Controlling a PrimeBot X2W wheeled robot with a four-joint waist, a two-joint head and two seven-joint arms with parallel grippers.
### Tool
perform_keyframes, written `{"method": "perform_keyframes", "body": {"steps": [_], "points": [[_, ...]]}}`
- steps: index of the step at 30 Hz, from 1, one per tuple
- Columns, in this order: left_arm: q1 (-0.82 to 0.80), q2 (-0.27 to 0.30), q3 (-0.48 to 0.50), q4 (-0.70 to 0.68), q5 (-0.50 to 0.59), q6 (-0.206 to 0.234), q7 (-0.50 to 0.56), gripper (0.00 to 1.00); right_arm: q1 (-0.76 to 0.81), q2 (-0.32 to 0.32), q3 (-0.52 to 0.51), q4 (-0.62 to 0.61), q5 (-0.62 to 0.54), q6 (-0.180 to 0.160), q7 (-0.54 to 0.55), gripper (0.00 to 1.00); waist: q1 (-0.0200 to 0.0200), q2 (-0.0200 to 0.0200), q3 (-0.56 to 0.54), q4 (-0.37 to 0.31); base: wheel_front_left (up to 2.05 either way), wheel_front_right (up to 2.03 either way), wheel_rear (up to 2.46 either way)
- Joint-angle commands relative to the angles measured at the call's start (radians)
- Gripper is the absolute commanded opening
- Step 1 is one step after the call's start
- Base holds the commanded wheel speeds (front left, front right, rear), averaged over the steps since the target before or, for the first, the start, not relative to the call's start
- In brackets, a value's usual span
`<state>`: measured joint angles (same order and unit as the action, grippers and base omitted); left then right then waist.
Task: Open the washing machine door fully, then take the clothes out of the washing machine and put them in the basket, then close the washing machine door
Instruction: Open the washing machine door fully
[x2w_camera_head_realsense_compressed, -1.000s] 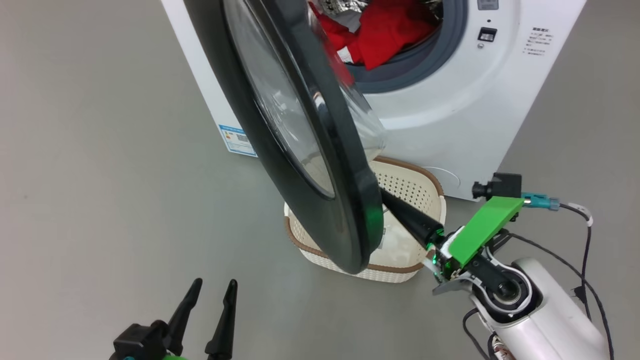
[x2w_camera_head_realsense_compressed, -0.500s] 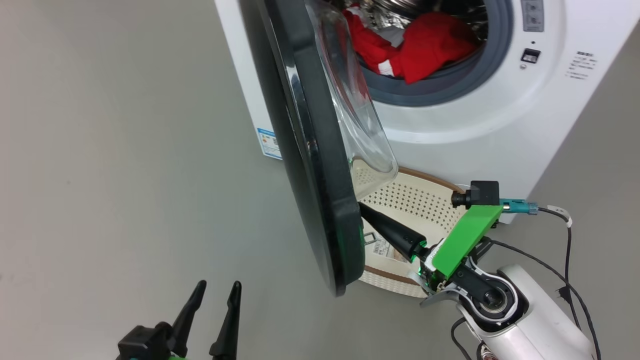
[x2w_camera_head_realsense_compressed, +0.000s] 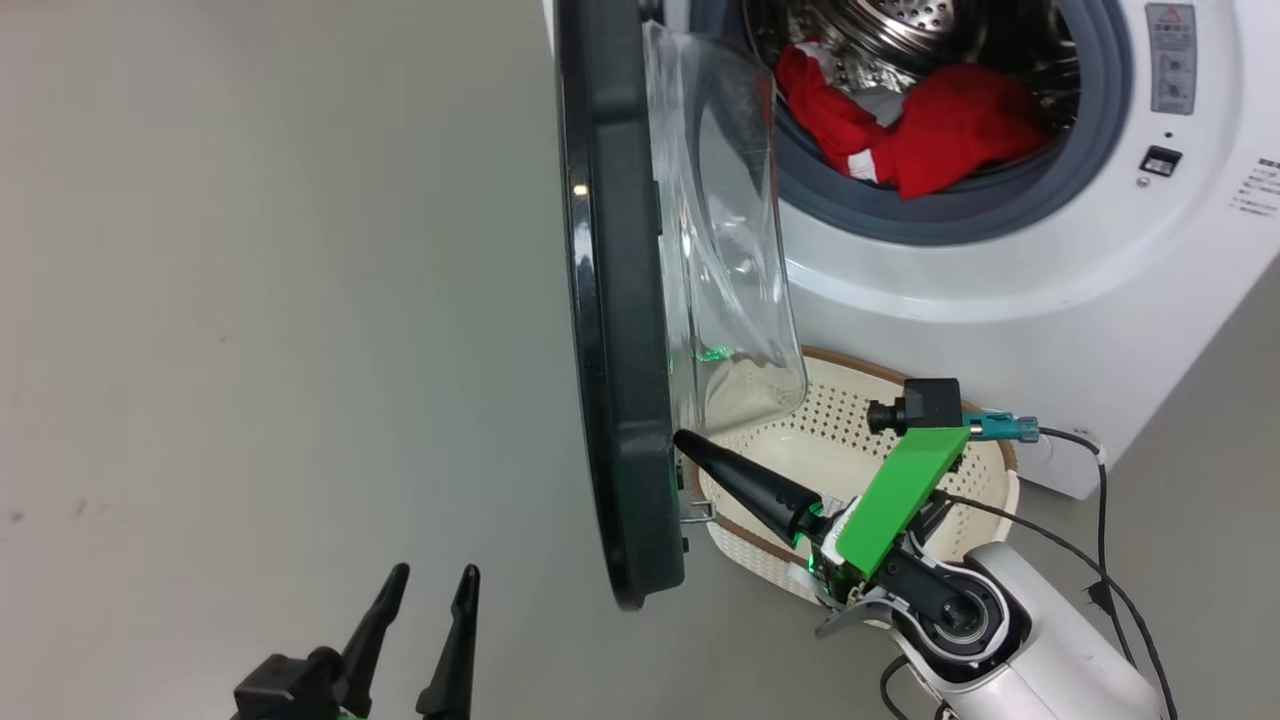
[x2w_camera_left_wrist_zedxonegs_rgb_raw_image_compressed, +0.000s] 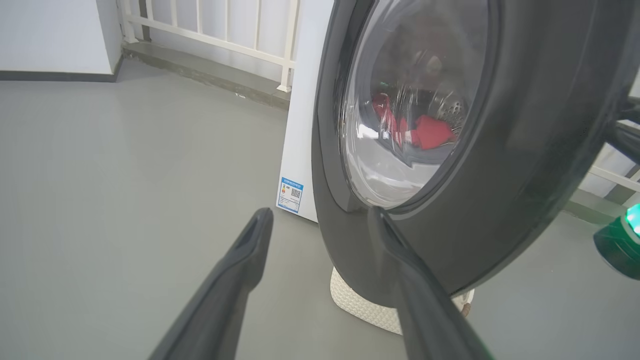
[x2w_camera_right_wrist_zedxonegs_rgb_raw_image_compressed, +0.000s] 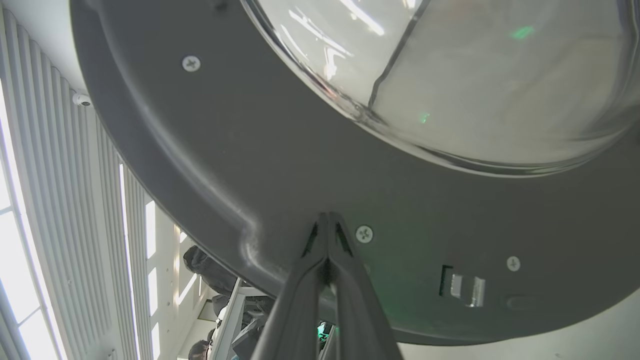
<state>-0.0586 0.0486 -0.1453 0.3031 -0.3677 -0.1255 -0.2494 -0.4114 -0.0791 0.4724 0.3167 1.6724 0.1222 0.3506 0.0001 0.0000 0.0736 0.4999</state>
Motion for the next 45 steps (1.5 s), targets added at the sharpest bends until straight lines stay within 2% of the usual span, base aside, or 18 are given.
{"method": "perform_keyframes", "body": {"steps": [1,23,24,26,27,28,36,45], "points": [[0.000,0.008,0.038,-0.021,0.015,-0.005,-0.012,1.00,-0.005,0.029,0.028,-0.036,0.011,0.008,-0.005,0.00,-0.0001,0.0000,-0.009,0.021,0.00,0.00,0.00],[0.016,0.002,0.104,-0.066,0.024,-0.005,-0.012,1.00,-0.076,0.029,0.119,-0.017,0.060,0.008,-0.043,0.00,-0.0001,0.0000,0.012,0.038,0.00,0.00,0.00],[0.015,0.002,0.104,-0.066,0.023,-0.005,-0.012,1.00,-0.075,0.029,0.117,-0.012,0.055,0.008,-0.047,0.09,-0.0001,0.0000,0.012,0.037,0.00,0.00,0.00],[0.014,0.002,0.102,-0.064,0.022,-0.005,-0.012,1.00,-0.069,0.029,0.109,-0.006,0.047,0.008,-0.054,0.47,-0.0001,0.0000,0.011,0.036,0.00,0.00,0.00],[0.013,0.002,0.100,-0.062,0.022,-0.005,-0.012,1.00,-0.065,0.029,0.103,-0.002,0.043,0.008,-0.058,0.84,-0.0001,0.0000,0.010,0.035,0.00,0.00,0.00],[0.012,0.002,0.097,-0.061,0.023,-0.005,-0.012,1.00,-0.060,0.029,0.097,0.002,0.039,0.008,-0.062,1.00,-0.0001,0.0000,0.009,0.034,0.00,0.00,0.00],[0.004,0.002,0.075,-0.043,0.029,-0.005,-0.012,1.00,0.000,0.028,0.047,0.034,-0.023,0.008,-0.092,1.00,-0.0001,0.0000,-0.006,0.025,0.00,0.00,0.00],[0.003,0.008,0.083,-0.037,0.030,-0.005,-0.012,1.00,0.097,-0.004,0.010,0.062,-0.075,0.008,-0.117,1.00,-0.0001,0.0000,-0.012,-0.012,0.00,0.00,0.00]]}}
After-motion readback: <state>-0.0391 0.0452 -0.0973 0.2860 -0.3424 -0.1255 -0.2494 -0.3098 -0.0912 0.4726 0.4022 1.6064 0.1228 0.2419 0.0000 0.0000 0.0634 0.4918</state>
